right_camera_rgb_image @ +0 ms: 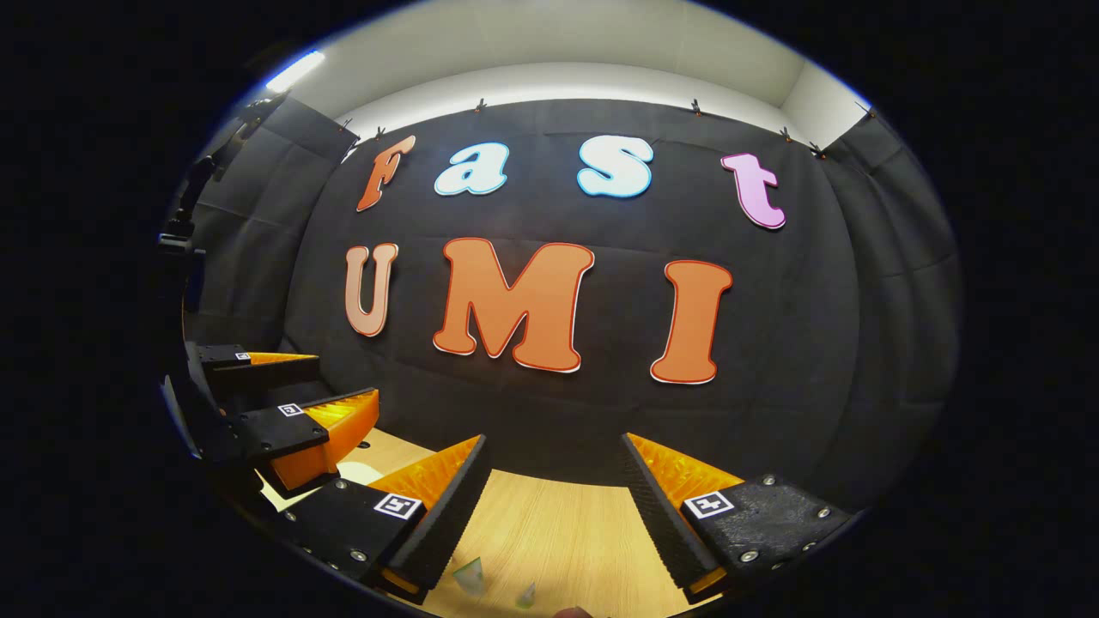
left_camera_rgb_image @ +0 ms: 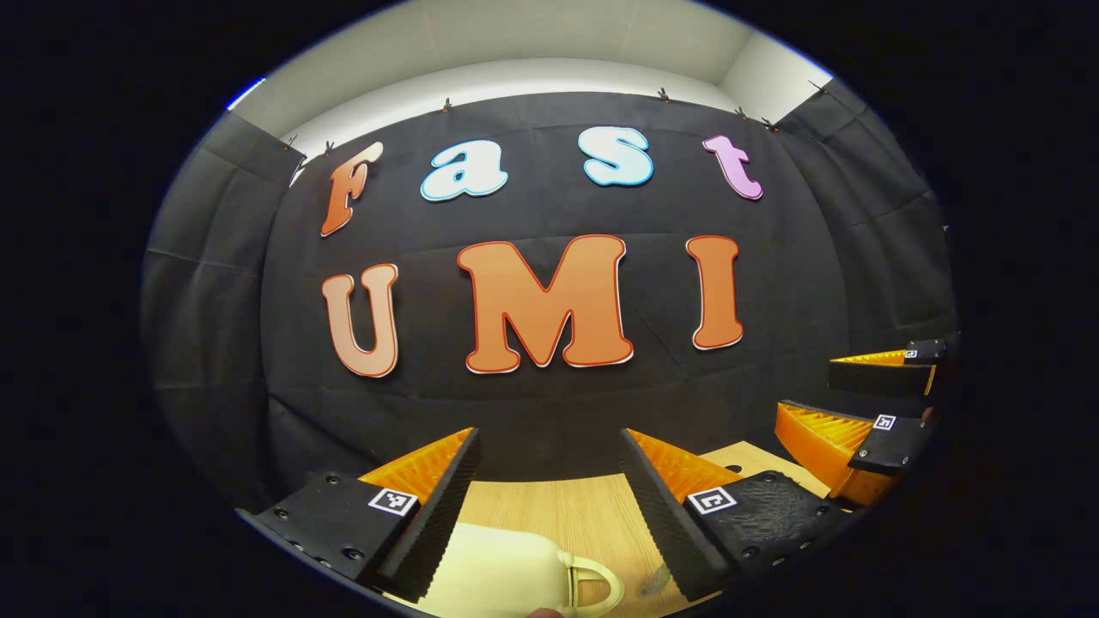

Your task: First open the suitcase, pack the skin care products into it, and then close the suitcase.

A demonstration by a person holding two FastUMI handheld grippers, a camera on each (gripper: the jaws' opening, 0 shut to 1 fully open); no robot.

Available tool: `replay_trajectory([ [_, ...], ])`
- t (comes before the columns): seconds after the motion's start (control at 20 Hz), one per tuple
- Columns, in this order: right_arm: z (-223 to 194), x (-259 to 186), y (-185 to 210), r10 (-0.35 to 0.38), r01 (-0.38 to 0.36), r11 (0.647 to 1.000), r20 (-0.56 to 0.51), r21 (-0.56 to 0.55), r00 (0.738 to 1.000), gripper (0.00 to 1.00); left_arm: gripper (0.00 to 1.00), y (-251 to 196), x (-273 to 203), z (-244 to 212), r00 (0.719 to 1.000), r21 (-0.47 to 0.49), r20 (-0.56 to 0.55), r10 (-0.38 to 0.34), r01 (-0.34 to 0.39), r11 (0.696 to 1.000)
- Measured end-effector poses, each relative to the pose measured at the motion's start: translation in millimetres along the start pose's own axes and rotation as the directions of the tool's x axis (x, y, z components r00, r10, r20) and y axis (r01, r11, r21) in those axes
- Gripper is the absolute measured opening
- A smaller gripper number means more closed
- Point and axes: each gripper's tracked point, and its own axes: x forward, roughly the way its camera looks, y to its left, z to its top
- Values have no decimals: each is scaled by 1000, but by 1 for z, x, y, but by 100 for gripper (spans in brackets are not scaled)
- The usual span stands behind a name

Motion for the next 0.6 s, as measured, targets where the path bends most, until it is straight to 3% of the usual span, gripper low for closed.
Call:
replay_trajectory([
  [0.6,-1,-8,-22,-48,48,998,2,-39,999,95,98,1,-6,-15,999,65,-44,-16,19,998],
])
